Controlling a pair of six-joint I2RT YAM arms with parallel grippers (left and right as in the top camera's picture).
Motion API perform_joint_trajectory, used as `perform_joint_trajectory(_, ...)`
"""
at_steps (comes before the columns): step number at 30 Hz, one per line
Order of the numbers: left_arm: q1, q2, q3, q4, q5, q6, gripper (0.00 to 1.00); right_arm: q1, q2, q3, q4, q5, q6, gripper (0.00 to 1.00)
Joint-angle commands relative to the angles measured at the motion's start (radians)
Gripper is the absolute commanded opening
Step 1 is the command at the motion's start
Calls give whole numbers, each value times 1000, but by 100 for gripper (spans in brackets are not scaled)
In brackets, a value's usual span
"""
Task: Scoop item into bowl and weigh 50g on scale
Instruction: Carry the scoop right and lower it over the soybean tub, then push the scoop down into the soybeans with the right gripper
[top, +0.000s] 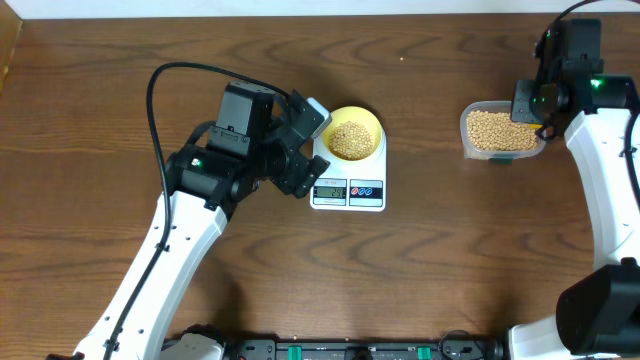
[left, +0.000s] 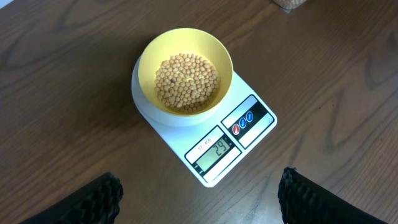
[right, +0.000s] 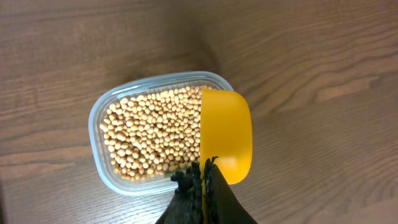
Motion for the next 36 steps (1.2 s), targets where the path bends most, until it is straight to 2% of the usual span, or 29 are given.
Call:
perform_joint_trajectory(1, 5, -1, -7, 0, 13, -8, 82, -4, -13, -40, 21, 15, 23, 1)
perform_joint_trajectory(9, 5, -1, -7, 0, 13, -9, 82, -4, -13, -134, 108, -34, 23, 1)
perform_joint_trajectory(22, 5, -1, -7, 0, 13, -9, 82, -4, -13, -201, 158, -52, 30, 1)
perform_joint_trajectory(36, 5, -1, -7, 0, 13, -9, 82, -3, -13, -204, 174, -52, 29, 1)
